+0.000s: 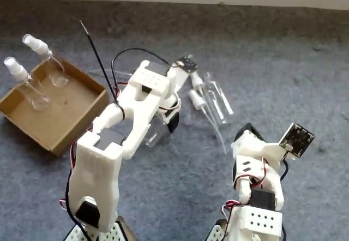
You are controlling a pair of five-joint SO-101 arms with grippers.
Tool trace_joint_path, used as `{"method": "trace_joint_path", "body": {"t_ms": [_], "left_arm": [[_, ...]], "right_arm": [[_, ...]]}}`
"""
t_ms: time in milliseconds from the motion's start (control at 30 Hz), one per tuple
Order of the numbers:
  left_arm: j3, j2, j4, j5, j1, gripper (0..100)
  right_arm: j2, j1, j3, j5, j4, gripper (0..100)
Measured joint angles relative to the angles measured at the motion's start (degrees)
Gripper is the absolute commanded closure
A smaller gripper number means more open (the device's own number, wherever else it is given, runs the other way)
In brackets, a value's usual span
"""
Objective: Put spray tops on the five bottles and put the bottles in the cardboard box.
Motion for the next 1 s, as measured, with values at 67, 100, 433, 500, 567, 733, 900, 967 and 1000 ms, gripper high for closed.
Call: {"method": "trace_joint_path", "body": {"t_ms": [67, 100, 433, 500, 567, 733, 900, 967, 1000], "left_arm": [[0.0, 0.0, 0.0, 0.0, 0.0, 88], [0.0, 0.0, 0.0, 0.0, 0.0, 88], [0.0, -3.34, 0.79, 0.0, 0.0, 88], [0.0, -7.47, 1.32, 0.0, 0.26, 88], [0.0, -11.96, 2.46, 0.0, 0.7, 88], [0.0, -21.27, 5.36, -0.09, 3.43, 88], [0.0, -30.42, 9.32, -0.09, 3.6, 88], [0.0, -34.55, 11.25, -0.09, 3.43, 88], [0.0, -36.66, 12.4, -0.09, 3.43, 88]], "right_arm": [[0.0, 0.0, 0.0, 0.0, 0.0, 98.8], [0.0, 0.0, 0.0, 0.0, 0.0, 98.8], [0.0, 0.0, 0.0, 0.0, 0.0, 98.8], [0.0, 0.0, 0.0, 0.0, 0.0, 98.8], [0.0, 0.0, 0.0, 0.0, 0.0, 98.8], [0.0, 0.0, 0.0, 0.0, 0.0, 98.8], [0.0, 0.0, 0.0, 0.0, 0.0, 98.8], [0.0, 0.0, 0.0, 0.0, 0.0, 98.8], [0.0, 0.0, 0.0, 0.0, 0.0, 98.8]]}}
